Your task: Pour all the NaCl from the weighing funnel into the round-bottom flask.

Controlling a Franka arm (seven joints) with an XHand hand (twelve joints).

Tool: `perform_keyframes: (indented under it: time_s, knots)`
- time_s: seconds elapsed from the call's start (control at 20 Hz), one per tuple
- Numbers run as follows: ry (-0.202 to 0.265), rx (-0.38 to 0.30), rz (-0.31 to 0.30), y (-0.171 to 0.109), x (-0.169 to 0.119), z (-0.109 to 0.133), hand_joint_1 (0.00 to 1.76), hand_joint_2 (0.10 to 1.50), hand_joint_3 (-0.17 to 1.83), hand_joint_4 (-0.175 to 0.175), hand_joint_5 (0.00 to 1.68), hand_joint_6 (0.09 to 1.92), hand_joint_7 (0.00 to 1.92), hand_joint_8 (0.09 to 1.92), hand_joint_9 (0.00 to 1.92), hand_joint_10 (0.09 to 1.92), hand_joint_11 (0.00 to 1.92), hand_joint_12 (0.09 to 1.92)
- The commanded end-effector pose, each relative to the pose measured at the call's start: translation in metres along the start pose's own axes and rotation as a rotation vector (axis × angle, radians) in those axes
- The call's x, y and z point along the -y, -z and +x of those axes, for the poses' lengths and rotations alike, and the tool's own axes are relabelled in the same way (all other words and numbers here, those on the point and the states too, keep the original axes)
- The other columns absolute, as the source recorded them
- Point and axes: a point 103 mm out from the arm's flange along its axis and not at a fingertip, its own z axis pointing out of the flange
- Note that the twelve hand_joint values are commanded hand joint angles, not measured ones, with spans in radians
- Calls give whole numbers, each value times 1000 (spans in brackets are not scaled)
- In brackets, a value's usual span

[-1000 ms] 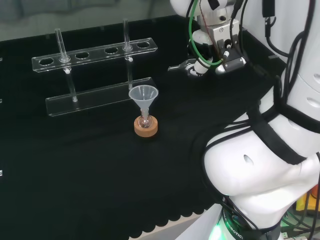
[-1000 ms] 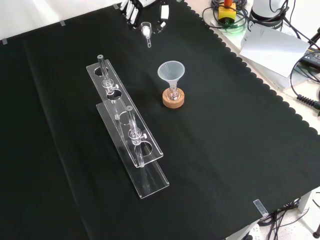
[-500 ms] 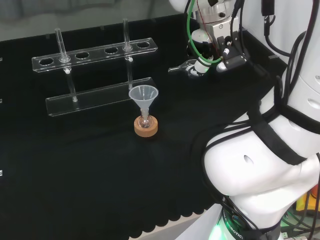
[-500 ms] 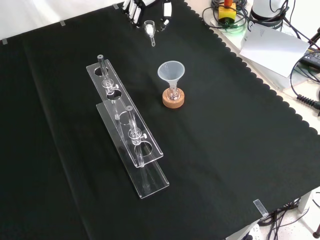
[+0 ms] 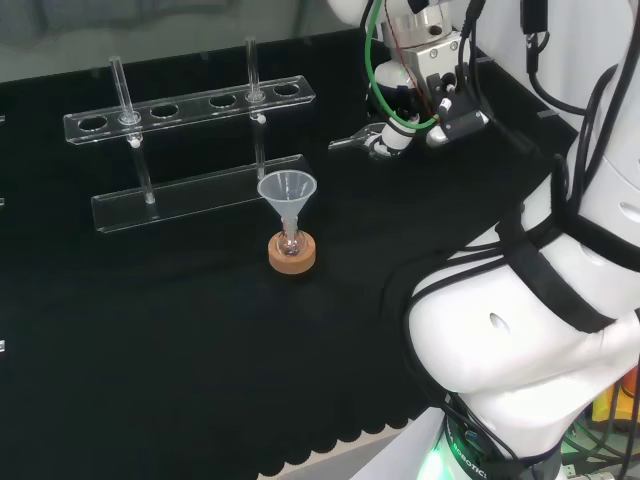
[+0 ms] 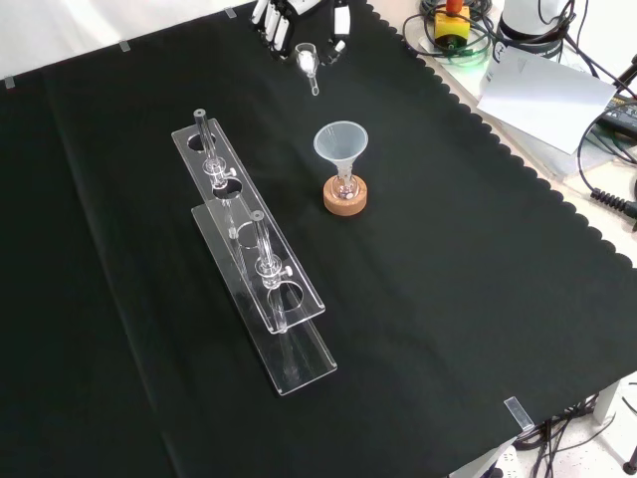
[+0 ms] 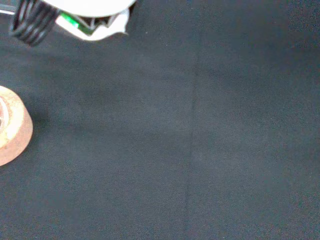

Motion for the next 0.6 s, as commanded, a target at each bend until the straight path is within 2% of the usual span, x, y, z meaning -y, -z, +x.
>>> perform_keyframes:
  time_s: [0.05, 0.6]
  knots:
    - [10, 18, 16, 0, 3, 13, 1111, 604, 818, 175, 1199, 882, 820, 616, 949, 460, 589, 1245]
    - [30, 51, 59, 0, 4, 28, 1111, 604, 819, 175, 1199, 883, 820, 613, 952, 455, 593, 1239]
